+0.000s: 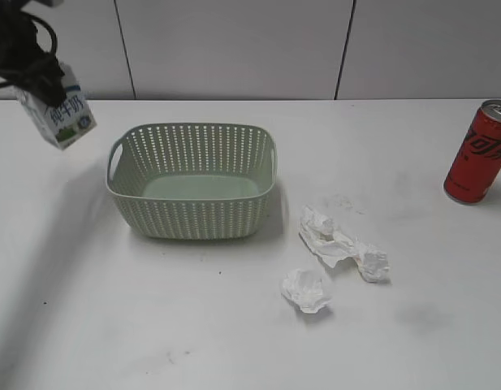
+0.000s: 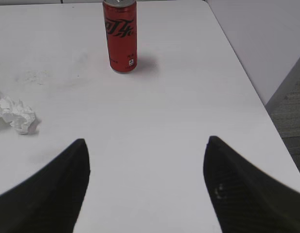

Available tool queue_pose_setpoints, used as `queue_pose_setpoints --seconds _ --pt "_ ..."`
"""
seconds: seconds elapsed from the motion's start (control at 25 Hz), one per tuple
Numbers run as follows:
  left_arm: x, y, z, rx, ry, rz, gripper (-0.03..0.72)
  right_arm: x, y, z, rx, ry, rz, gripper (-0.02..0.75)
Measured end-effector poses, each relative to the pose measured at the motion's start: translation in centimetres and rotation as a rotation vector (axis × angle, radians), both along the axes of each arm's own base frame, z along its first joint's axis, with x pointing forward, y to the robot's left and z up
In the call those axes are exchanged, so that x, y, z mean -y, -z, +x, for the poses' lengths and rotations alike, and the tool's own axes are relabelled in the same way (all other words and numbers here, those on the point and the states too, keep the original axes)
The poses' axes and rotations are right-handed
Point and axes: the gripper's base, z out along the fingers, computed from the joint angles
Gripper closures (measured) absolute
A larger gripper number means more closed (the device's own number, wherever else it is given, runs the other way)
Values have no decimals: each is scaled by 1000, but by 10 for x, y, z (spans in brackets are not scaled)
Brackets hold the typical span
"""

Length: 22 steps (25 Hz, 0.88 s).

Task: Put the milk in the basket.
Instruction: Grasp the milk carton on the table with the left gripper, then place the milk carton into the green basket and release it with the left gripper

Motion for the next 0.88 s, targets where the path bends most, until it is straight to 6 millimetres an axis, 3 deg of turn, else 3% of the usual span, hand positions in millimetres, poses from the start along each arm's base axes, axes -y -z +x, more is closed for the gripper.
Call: queue_pose_setpoints --seconds 0.16,0.32,0.44,0.64,0.88 --pt "17 -48 -5 137 44 -18 377 0 0 0 0 0 0 155" --pt "71 -80 -18 230 180 -35 377 0 0 0 0 0 0 155" --pt "117 -85 -36 244 298 -44 377 0 0 0 0 0 0 155" --pt "170 -60 -54 174 432 -32 377 0 0 0 0 0 0 155" --pt "189 -8 -43 64 458 12 377 0 0 0 0 0 0 155"
